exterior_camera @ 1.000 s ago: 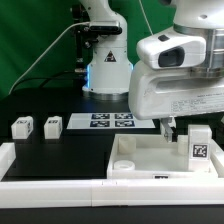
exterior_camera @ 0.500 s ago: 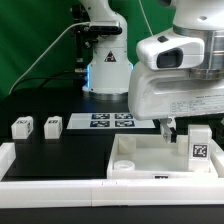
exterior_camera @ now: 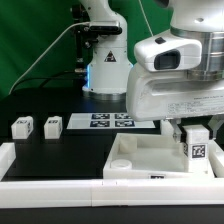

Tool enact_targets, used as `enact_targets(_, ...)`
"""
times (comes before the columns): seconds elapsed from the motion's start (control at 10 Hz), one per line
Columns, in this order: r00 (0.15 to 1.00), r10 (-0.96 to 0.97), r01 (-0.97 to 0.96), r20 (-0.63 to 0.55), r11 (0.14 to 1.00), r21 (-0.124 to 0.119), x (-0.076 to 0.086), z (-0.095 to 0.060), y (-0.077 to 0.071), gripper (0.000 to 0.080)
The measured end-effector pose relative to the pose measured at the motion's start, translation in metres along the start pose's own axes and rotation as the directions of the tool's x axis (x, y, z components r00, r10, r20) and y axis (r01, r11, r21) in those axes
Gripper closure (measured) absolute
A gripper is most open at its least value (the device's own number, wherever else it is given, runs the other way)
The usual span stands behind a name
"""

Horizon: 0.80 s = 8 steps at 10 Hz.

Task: Assemble one leg

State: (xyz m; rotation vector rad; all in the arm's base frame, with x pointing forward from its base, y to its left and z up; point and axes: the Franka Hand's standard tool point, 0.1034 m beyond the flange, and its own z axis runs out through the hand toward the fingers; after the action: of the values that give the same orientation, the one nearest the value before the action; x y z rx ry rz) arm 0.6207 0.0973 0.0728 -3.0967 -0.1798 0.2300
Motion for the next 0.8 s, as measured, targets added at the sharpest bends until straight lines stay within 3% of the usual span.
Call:
enact_targets(0.5,0.998,0.067,-0.067,0.0,0.998,0.0,0.0,0.0001,-0.0003,0.0507)
enact_targets(0.8,0.939,0.343,-0.343,0.001,0.939,0.004,0.0001,0.0,-0.0025,0.0506)
